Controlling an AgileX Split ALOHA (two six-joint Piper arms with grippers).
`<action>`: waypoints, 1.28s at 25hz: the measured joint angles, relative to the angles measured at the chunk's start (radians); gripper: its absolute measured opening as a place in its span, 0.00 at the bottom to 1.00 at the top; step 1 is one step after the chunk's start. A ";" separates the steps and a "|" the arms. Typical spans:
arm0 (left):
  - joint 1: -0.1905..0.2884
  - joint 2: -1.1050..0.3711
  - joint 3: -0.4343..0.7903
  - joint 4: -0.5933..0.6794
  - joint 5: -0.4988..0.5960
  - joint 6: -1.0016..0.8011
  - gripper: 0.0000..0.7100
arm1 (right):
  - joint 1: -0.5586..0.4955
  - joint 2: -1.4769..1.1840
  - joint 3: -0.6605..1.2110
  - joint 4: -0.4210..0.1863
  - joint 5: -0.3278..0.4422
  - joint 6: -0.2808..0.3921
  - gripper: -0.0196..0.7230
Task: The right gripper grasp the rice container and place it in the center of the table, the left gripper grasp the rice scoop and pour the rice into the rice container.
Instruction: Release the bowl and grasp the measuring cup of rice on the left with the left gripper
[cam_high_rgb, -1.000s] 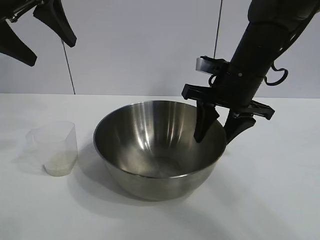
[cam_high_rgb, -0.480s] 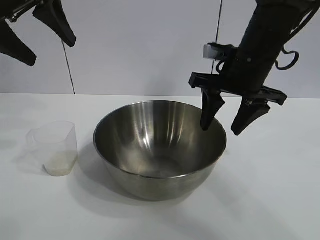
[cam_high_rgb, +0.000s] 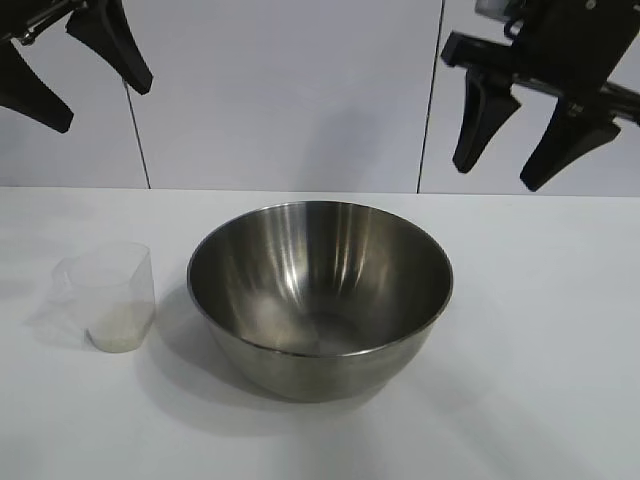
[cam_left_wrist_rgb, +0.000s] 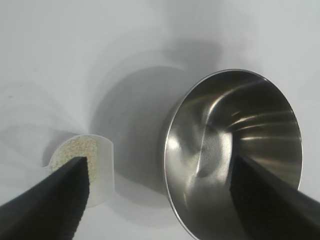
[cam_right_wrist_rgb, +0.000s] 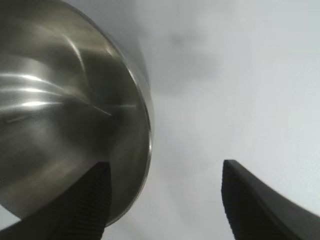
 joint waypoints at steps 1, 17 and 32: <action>0.000 0.000 0.000 0.001 0.000 0.000 0.79 | -0.002 -0.017 0.000 0.003 0.007 0.000 0.62; 0.000 0.000 0.000 0.074 0.046 0.000 0.79 | -0.006 -0.113 0.000 0.010 0.009 0.001 0.62; 0.017 -0.004 0.019 0.240 0.118 -0.001 0.79 | -0.007 -0.114 0.000 0.017 0.009 0.001 0.62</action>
